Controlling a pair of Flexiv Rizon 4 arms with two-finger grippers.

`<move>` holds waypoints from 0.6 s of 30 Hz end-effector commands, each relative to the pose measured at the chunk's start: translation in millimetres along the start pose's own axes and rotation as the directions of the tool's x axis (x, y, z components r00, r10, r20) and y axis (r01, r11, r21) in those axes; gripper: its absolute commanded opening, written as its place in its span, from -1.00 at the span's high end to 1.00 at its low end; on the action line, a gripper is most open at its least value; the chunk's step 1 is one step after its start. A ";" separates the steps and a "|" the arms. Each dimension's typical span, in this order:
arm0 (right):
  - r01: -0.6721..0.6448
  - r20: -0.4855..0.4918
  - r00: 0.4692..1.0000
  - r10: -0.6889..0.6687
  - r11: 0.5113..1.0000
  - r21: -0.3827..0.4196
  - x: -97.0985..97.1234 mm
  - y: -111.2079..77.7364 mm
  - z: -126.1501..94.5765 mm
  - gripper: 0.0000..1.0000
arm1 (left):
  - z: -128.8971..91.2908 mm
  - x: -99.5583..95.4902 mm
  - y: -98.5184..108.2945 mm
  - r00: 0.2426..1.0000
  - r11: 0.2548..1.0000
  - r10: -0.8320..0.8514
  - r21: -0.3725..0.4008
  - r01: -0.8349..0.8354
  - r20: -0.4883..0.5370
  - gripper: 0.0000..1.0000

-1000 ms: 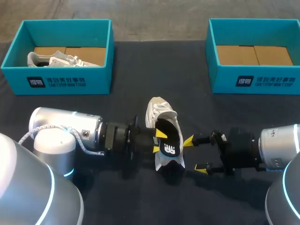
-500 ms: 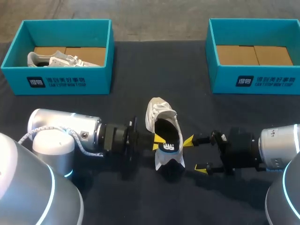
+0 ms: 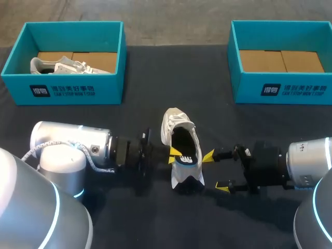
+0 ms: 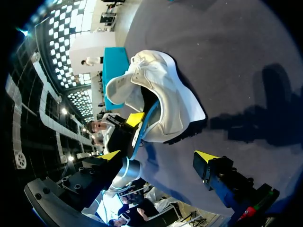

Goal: Take the shoe out of the shoebox, open the shoe tongue, remove and reinsert the insole, then place the shoe into the shoebox

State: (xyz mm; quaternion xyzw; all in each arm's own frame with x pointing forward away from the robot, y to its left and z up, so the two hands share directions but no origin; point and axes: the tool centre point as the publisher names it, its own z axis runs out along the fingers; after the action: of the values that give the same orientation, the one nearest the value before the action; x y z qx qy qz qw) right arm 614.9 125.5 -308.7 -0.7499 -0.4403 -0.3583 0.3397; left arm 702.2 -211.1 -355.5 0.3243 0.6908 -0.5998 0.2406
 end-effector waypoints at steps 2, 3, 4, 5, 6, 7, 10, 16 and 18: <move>0.000 0.002 1.000 0.000 1.000 -0.003 0.5 -1.4 -0.2 -1.00 | 3.6 -0.1 6.1 1.000 1.000 -0.006 -0.010 0.006 -0.004 1.00; 0.000 0.002 1.000 0.000 1.000 -0.003 0.5 -1.4 -0.2 -1.00 | 3.6 -0.1 6.3 1.000 1.000 -0.007 -0.011 0.007 -0.004 1.00; 0.000 0.002 1.000 0.000 1.000 -0.003 0.5 -1.4 -0.2 -1.00 | 3.5 -0.1 6.4 1.000 1.000 -0.007 -0.011 0.007 -0.004 1.00; 0.000 0.002 1.000 0.000 1.000 -0.003 0.5 -1.4 -0.2 -1.00 | 3.1 0.0 6.1 1.000 1.000 -0.007 -0.010 0.007 -0.004 1.00; 0.000 0.002 1.000 0.000 1.000 -0.003 0.5 -1.4 -0.2 -1.00 | 2.7 0.0 5.6 1.000 1.000 -0.007 -0.010 0.007 -0.004 1.00; 0.000 0.002 1.000 0.000 1.000 -0.003 0.5 -1.4 -0.2 -1.00 | 2.2 0.2 5.0 1.000 1.000 -0.006 -0.009 0.006 -0.004 1.00; 0.000 0.002 1.000 0.000 1.000 -0.003 0.5 -1.4 -0.2 -1.00 | 0.3 0.3 1.2 1.000 1.000 -0.005 -0.004 0.005 -0.003 0.77; 0.000 0.002 1.000 0.000 1.000 -0.003 0.5 -1.4 -0.2 -1.00 | -0.7 -1.3 -8.8 1.000 1.000 0.008 0.018 -0.008 0.000 0.33; 0.000 0.002 1.000 0.000 1.000 -0.003 0.5 -1.4 -0.2 -1.00 | -0.4 -2.8 -15.2 1.000 0.999 0.021 0.032 -0.021 0.005 0.34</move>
State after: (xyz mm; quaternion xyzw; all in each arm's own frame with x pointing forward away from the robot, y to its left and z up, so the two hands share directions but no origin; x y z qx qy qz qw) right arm 614.9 125.5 -308.7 -0.7499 -0.4403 -0.3583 0.3397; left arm 697.6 -214.3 -345.7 0.3338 0.6779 -0.6092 0.2407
